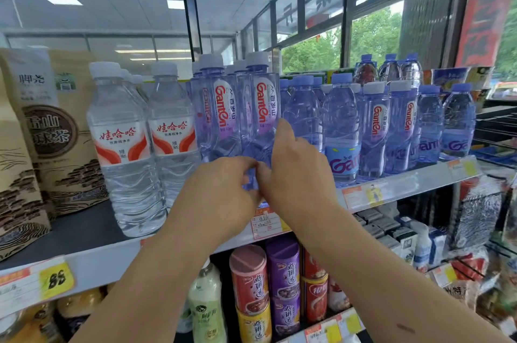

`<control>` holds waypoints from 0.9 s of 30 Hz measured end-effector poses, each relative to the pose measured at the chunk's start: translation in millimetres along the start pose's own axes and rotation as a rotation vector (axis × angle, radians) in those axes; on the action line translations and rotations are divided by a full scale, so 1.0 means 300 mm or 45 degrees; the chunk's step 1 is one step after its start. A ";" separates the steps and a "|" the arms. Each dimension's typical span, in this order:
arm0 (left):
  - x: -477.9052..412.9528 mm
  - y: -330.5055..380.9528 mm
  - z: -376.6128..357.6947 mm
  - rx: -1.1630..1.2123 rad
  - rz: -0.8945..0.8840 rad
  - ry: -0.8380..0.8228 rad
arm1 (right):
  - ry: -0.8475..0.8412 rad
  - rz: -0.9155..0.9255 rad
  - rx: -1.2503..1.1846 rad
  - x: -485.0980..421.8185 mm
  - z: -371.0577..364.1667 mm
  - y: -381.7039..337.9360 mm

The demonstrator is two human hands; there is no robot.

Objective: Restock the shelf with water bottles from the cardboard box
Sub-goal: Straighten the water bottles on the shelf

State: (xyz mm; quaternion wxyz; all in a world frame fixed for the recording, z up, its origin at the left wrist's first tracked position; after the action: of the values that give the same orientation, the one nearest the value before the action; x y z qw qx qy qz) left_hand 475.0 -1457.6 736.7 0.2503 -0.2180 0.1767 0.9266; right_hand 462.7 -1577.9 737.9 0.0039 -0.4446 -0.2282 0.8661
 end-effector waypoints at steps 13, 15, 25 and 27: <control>0.047 0.025 0.006 -0.068 0.002 -0.042 | -0.018 -0.054 -0.173 0.054 -0.016 0.019; 0.077 0.026 0.001 -0.068 0.019 -0.067 | -0.050 -0.062 -0.208 0.104 0.006 0.031; 0.214 0.221 -0.290 0.264 -0.110 -0.307 | 0.015 -0.274 -0.077 0.519 0.181 0.345; 0.234 0.290 -0.390 0.300 -0.134 -0.366 | -0.007 -0.334 -0.015 0.595 0.215 0.426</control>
State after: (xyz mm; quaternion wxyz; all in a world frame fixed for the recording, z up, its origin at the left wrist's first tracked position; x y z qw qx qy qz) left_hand 410.1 -1552.2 622.5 0.3449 -0.0615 0.2348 0.9067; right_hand 330.0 -1680.3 582.3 0.1139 -0.4086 -0.2896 0.8580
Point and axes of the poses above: each hand's wrist, its own x-axis away from the middle knuckle, its own z-axis out of the back of the hand, y = z × x, the point moved 4 cm from there along -x, towards the middle knuckle, and after that the axes turned 12 degrees about -x, right-handed, at the moved point
